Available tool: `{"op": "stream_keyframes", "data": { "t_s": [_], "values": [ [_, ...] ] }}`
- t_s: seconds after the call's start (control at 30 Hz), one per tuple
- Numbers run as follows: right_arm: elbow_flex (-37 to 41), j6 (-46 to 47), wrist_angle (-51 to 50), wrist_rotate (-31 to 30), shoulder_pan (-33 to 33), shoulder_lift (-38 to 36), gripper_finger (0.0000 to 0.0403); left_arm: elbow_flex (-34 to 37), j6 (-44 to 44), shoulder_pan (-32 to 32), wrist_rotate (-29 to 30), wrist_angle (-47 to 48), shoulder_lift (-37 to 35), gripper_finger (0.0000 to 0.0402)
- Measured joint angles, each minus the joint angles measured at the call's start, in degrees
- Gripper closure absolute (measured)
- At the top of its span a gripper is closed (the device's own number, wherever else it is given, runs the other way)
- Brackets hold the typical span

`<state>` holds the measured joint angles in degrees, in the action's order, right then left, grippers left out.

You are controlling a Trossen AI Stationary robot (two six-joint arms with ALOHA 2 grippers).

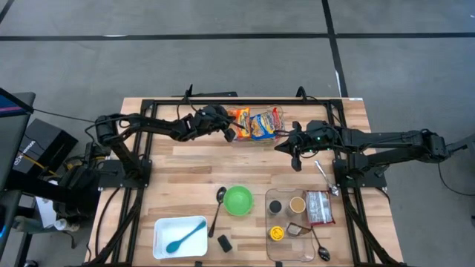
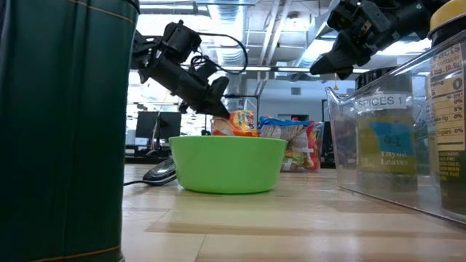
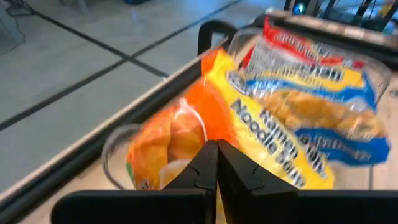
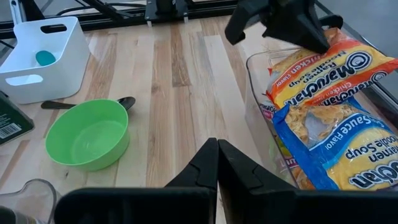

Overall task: Pick & Place Food Item
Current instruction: Put the orange noodle pack into the top transparent bin, then put the red seasoning into the bottom transparent bin

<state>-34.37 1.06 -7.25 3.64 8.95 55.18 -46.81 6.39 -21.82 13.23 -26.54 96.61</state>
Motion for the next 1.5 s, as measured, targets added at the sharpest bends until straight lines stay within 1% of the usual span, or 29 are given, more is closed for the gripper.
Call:
{"op": "stream_keyframes", "data": {
  "t_s": [0.27, 0.43, 0.87, 1.03, 1.2, 1.33, 1.5],
  "values": [
    [0.0, 0.0, 0.0, 0.0, 0.0, 0.0, 0.0403, 0.0, 0.7, -1.0, 1.7, -0.2, 2.4, 0.0401],
    [0.0, 0.0, 0.0, 0.0, 0.0, 0.0, 0.0403, 0.0, 3.0, -2.0, 1.8, 0.3, 2.4, 0.0401],
    [0.0, 0.0, -0.1, 0.0, 0.0, 0.0, 0.0403, 0.1, 3.0, -1.7, 1.8, -0.1, 1.9, 0.0399],
    [0.0, 0.0, -0.2, 0.0, 0.0, 0.0, 0.0403, 0.1, 3.0, -0.4, 0.1, -0.4, -1.5, 0.0399],
    [0.0, 0.0, -0.5, 0.0, 0.0, 0.0, 0.0403, 0.1, 3.0, 2.5, -1.2, 0.2, -6.4, 0.0399],
    [0.0, 0.0, -0.6, 0.0, 0.0, 0.0, 0.0403, 0.1, 2.9, 5.6, -1.2, 2.7, -10.7, 0.0399],
    [0.0, 0.0, -1.3, 0.0, 0.0, 0.0, 0.0403, 0.1, 2.9, 10.3, -1.4, 9.3, -16.1, 0.0399]
  ]
}}
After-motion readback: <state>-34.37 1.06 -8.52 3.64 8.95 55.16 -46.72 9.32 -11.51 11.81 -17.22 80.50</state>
